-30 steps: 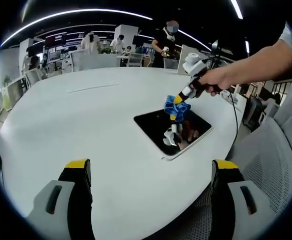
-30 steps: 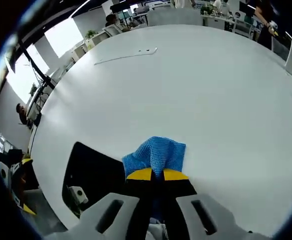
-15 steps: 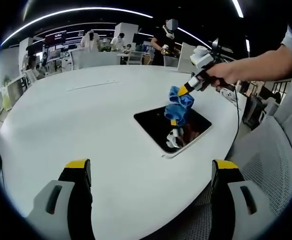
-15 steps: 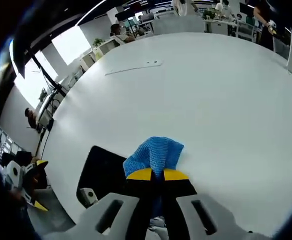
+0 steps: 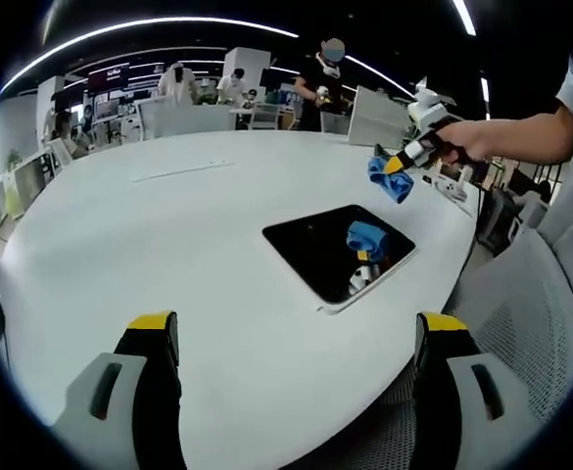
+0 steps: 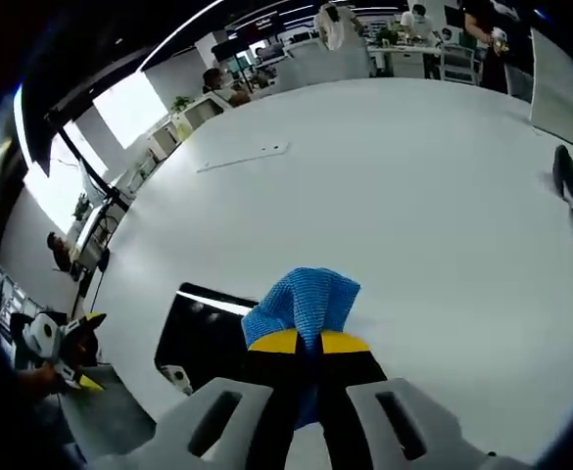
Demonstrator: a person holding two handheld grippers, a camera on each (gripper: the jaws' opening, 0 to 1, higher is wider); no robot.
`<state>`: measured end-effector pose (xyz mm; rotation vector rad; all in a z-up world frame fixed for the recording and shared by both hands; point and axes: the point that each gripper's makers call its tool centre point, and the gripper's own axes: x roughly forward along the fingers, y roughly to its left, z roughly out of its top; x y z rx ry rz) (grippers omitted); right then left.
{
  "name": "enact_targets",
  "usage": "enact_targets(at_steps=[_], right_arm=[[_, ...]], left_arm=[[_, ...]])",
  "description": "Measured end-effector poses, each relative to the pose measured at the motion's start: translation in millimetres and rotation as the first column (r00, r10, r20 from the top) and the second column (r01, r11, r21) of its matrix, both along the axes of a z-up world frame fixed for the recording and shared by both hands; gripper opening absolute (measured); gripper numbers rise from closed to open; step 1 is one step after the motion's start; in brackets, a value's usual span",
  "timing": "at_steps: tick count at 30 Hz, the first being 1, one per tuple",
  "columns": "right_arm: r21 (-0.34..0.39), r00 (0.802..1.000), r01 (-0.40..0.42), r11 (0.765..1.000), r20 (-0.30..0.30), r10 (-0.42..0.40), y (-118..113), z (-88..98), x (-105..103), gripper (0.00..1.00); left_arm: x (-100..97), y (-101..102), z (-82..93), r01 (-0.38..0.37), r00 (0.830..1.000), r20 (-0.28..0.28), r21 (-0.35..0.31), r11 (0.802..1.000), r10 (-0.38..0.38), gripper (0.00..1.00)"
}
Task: Wipe the mirror surface with the cleaning cloth until all visible marks leave the cleaned area.
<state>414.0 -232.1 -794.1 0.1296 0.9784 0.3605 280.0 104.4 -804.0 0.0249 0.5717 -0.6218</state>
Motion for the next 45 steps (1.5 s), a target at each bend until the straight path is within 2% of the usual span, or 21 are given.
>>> enact_targets(at_steps=[3,9,11,13,19,26,36,44,45], right_arm=[[-0.006,1.000,0.012,1.000,0.000,-0.012,-11.7,3.7,-6.4,0.00],[-0.013,0.999,0.044,0.999,-0.009,-0.044,-27.6,-2.7,-6.9,0.00],[-0.017,0.999,0.045,0.999,-0.022,-0.046,-28.7,-10.3,-8.3,0.00],[-0.058,0.999,0.027,0.998,-0.023,-0.028,-31.2,-20.2,-10.1,0.01],[-0.073,0.997,0.030,0.997,-0.071,-0.035,-27.6,-54.6,-12.7,0.01],[-0.103,0.997,0.007,0.995,-0.081,-0.016,-21.1,-72.8,-14.7,0.01],[-0.083,0.994,0.053,0.995,-0.091,-0.061,-25.2,-81.1,-14.5,0.01],[-0.102,0.993,0.042,0.994,-0.106,-0.052,-37.9,-80.7,-25.2,0.02],[-0.096,0.996,-0.027,0.995,-0.084,0.019,-32.9,-80.3,-25.4,0.02]], left_arm=[[0.4,-0.3,1.4,-0.001,1.000,0.004,-0.003,1.000,0.001,0.99],[0.0,-1.1,1.6,0.003,1.000,0.006,0.000,1.000,-0.003,0.99],[-0.5,-0.8,0.8,0.002,1.000,0.001,0.001,1.000,-0.002,0.99],[-0.6,-1.0,0.9,0.004,1.000,0.002,0.003,1.000,-0.004,0.99],[1.6,0.0,6.3,-0.004,1.000,0.024,-0.014,1.000,0.005,0.99],[1.7,0.9,5.2,-0.005,1.000,0.028,-0.010,1.000,0.005,0.99],[1.2,1.0,3.5,-0.011,1.000,0.018,-0.001,1.000,0.011,0.99],[0.8,0.2,2.8,-0.005,1.000,0.014,0.003,1.000,0.005,0.99],[0.4,0.3,1.9,-0.005,1.000,0.010,0.005,1.000,0.005,0.99]])
